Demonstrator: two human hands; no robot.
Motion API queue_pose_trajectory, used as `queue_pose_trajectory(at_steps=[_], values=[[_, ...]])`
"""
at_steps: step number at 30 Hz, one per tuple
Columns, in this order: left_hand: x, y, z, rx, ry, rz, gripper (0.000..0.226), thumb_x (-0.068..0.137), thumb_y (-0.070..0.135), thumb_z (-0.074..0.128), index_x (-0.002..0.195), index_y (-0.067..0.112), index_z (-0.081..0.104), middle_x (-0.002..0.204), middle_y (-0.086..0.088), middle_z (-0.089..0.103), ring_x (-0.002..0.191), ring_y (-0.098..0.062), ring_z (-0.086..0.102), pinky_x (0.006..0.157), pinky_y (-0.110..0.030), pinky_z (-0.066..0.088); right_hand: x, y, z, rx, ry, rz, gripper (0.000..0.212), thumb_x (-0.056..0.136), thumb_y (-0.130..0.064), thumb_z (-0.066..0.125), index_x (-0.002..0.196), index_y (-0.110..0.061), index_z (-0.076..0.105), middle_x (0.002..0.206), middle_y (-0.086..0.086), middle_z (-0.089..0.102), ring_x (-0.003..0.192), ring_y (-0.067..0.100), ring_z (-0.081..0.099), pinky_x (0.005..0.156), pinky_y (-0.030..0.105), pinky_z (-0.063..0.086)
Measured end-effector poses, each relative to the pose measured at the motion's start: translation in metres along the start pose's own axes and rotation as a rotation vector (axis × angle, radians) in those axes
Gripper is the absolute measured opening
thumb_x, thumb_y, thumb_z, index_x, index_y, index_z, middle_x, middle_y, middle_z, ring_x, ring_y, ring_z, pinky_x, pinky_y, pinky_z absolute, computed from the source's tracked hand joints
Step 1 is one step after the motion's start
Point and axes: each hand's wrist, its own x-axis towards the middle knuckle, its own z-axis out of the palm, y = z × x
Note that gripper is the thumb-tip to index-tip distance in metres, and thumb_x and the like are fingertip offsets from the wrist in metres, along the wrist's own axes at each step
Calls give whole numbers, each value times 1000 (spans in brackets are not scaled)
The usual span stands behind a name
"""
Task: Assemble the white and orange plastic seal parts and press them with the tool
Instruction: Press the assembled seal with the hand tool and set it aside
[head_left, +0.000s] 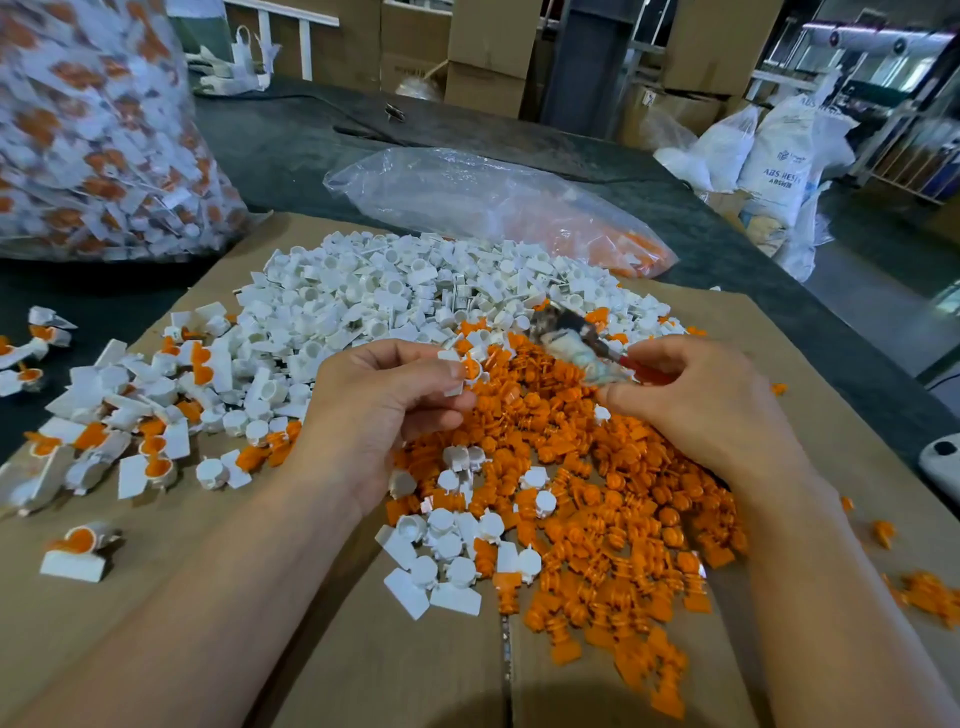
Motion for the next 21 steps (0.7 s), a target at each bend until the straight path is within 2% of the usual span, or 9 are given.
queue_pose_trajectory(at_steps=[5, 8, 11, 12, 15, 18, 21], values=[[1, -1, -1, -12, 12, 32, 14, 71, -6, 66, 66, 6, 61, 51, -5, 63, 48, -14, 64, 42, -17, 49, -5, -8, -1, 131, 100, -50, 45, 71, -29, 63, 115, -21, 62, 81, -27, 51, 73, -9, 49, 63, 7, 34], [1, -2, -2, -46, 8, 59, 13, 73, -8, 64, 69, 4, 61, 53, -7, 65, 50, -14, 65, 44, -16, 50, -5, -10, 1, 62, 130, -97, 38, 76, -15, 61, 114, -16, 62, 70, -25, 45, 65, 0, 46, 60, 8, 35], [2, -1, -1, -81, -7, 94, 10, 67, -4, 67, 68, 5, 61, 55, -7, 66, 52, -15, 66, 46, -16, 50, -4, -11, 3, 19, 150, -143, 30, 80, -5, 56, 109, -11, 61, 68, -20, 41, 61, 0, 40, 54, 2, 32], [2, -1, -1, -93, -11, 107, 9, 63, 0, 68, 68, 4, 62, 56, -7, 66, 52, -15, 66, 47, -17, 51, -5, -12, 3, 23, 163, -163, 23, 82, -5, 55, 104, -10, 61, 67, -17, 43, 60, 1, 40, 53, 2, 32], [2, -2, 0, -118, -7, 140, 15, 58, 6, 67, 72, 4, 61, 59, -6, 67, 55, -16, 68, 49, -17, 52, -10, -18, 5, 75, 199, -241, 6, 88, -18, 53, 91, -15, 58, 71, -5, 53, 62, 9, 46, 55, 17, 36], [3, -4, 2, -131, -1, 182, 14, 59, 6, 67, 72, 6, 61, 59, -4, 67, 59, -17, 69, 51, -18, 53, -15, -25, 9, -44, 250, -354, 17, 90, -35, 44, 80, -22, 46, 66, -15, 40, 65, 16, 39, 54, 29, 29], [5, -6, 3, -146, 20, 233, 15, 59, 7, 66, 73, 6, 60, 60, -3, 68, 63, -18, 70, 54, -19, 54, -17, -29, 16, -129, 192, -392, 20, 91, -36, 43, 77, -23, 40, 63, -16, 33, 62, 13, 36, 54, 30, 24]])
